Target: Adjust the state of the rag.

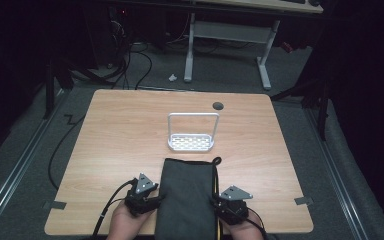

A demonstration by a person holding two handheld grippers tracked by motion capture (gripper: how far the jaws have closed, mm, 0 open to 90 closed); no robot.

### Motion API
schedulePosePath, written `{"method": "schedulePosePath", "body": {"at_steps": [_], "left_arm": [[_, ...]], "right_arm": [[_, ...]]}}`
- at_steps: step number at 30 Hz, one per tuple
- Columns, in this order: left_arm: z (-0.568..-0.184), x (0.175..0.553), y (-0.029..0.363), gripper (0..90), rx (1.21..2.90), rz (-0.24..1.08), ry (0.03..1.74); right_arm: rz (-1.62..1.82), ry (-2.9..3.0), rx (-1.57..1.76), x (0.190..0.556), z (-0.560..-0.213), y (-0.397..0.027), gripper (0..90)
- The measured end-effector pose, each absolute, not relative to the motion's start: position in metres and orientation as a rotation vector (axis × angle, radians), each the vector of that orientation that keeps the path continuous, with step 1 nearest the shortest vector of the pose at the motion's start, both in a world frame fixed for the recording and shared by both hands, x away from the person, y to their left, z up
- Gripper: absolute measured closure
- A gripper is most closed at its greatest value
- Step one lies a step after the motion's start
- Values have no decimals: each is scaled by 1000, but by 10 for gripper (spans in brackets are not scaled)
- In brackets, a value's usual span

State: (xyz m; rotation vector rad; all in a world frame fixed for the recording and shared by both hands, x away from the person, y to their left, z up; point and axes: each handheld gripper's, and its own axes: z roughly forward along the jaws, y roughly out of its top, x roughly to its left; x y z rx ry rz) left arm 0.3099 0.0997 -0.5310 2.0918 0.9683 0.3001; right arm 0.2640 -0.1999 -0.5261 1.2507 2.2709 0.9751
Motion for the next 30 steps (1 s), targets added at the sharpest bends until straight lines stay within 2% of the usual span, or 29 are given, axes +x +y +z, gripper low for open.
{"method": "schedulePosePath", "body": {"at_steps": [4,9,17,21,30], "left_arm": [[-531,302,104,551,2091,288,972],[-528,306,111,516,2033,233,989],[-521,355,106,459,1900,160,1042],[-522,375,95,440,1914,184,1068],[-534,399,86,436,1878,102,1152]], "right_arm": [[972,2285,1214,258,-526,-195,732],[1033,2237,1234,259,-520,-200,676],[1044,2190,1245,273,-520,-208,624],[1047,2170,1261,279,-519,-209,611],[1066,2125,1303,302,-514,-208,569]]}}
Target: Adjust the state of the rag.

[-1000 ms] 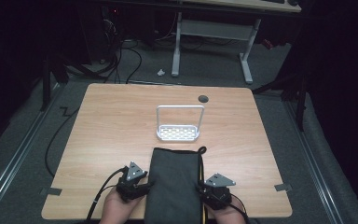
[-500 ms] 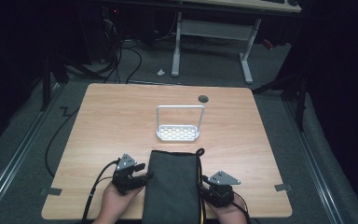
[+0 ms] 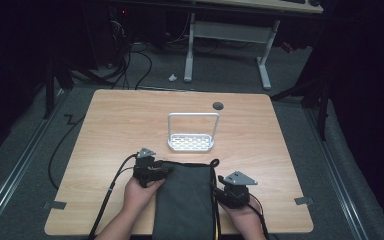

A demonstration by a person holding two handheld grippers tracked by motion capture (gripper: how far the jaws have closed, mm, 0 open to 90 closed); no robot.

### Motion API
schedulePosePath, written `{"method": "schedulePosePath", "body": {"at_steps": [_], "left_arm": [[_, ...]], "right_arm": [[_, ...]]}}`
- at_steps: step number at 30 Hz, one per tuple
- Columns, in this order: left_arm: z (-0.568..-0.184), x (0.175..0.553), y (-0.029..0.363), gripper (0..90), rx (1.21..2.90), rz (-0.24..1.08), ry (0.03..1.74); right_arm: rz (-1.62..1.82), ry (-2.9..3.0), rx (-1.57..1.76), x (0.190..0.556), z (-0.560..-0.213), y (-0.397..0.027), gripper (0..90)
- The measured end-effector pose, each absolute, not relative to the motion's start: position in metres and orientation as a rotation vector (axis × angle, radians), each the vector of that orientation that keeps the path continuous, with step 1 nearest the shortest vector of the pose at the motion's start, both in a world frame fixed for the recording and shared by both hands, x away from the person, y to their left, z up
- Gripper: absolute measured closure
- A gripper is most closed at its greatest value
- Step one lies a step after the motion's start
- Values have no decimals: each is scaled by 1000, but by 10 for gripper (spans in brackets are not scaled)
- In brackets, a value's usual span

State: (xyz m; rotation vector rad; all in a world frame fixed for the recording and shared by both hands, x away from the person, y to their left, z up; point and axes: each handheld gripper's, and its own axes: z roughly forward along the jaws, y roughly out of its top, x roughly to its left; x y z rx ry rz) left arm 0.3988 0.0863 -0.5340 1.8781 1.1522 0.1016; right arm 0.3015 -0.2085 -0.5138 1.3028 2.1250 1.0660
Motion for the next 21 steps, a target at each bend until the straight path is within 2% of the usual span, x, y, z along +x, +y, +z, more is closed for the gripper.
{"method": "schedulePosePath", "body": {"at_steps": [6,14,18,21], "left_arm": [[-534,400,89,442,1868,102,1162],[-536,397,87,491,1888,115,1132],[-537,396,89,527,1870,95,1140],[-538,399,91,559,1855,47,1142]], "right_arm": [[1025,2127,1380,336,-522,-201,513],[986,2094,1459,354,-531,-197,452],[997,2091,1473,356,-531,-198,467],[1000,2103,1454,355,-531,-195,521]]}}
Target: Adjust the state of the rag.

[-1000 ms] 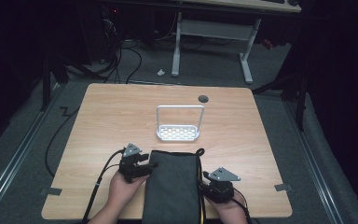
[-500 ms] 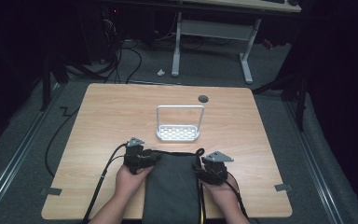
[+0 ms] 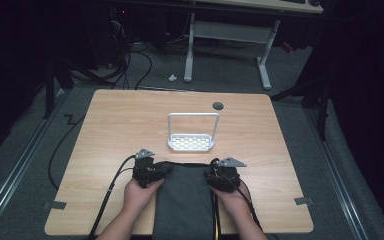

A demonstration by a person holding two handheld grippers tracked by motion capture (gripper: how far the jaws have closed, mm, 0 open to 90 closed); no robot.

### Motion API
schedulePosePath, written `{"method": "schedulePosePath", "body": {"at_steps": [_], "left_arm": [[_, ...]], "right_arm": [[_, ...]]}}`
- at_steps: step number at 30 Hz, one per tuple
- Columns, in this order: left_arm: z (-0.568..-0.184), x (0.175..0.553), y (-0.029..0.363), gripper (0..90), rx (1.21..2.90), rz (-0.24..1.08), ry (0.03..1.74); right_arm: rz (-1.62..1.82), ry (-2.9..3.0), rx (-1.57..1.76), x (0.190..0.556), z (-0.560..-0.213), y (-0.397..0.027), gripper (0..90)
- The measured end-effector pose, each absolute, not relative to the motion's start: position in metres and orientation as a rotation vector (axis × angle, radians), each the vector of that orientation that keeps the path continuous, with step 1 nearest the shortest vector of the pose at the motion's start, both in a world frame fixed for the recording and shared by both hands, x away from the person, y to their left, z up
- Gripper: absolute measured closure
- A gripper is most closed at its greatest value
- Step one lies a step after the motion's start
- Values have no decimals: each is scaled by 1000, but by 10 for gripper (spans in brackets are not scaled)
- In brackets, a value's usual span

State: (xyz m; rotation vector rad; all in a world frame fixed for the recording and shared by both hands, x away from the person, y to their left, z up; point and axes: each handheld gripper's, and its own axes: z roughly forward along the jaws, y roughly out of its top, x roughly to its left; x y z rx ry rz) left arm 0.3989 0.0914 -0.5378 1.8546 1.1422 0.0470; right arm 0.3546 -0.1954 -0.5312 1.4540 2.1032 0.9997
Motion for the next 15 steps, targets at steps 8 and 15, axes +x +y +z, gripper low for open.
{"method": "schedulePosePath", "body": {"at_steps": [8,15], "left_arm": [[-539,401,95,651,1841,-19,1147],[-539,398,91,709,1872,2,1124]], "right_arm": [[985,2137,1452,353,-529,-190,694],[1015,2149,1429,351,-531,-189,782]]}}
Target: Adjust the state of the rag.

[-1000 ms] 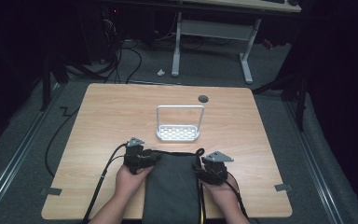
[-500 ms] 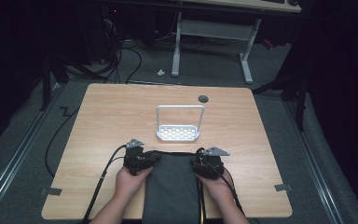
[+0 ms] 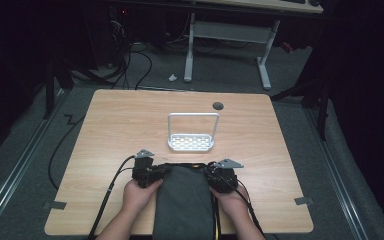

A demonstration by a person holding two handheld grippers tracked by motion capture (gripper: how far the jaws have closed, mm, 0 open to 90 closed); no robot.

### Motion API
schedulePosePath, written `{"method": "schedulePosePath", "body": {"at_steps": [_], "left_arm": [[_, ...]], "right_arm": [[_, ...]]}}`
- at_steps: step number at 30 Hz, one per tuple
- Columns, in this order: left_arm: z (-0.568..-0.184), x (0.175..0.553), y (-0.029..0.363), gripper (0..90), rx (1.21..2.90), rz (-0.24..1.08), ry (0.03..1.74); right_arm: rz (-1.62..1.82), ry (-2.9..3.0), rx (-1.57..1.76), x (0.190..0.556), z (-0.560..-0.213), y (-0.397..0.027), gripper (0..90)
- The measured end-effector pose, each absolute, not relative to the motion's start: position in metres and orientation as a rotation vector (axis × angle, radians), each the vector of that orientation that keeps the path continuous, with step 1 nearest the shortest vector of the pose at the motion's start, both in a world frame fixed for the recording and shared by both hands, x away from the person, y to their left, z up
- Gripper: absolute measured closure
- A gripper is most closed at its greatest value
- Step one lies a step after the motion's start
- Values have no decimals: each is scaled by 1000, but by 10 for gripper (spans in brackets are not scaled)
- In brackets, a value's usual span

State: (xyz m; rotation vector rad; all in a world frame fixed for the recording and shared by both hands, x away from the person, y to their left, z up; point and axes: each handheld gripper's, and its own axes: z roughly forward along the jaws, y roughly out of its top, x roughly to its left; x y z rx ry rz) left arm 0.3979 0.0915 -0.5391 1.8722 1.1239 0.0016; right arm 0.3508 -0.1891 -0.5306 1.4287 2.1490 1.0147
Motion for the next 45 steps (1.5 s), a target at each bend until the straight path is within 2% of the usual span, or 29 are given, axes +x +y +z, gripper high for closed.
{"method": "schedulePosePath", "body": {"at_steps": [12,26,34,45], "left_arm": [[-536,393,89,813,1880,57,1080],[-516,371,87,826,1797,222,1008],[-498,363,86,829,1758,271,969],[-481,368,84,829,1711,269,971]], "right_arm": [[1093,2122,1351,344,-522,-193,816],[1192,2027,1275,327,-502,-195,815],[1202,1986,1217,316,-487,-195,815],[1202,1956,1188,321,-469,-196,814]]}}
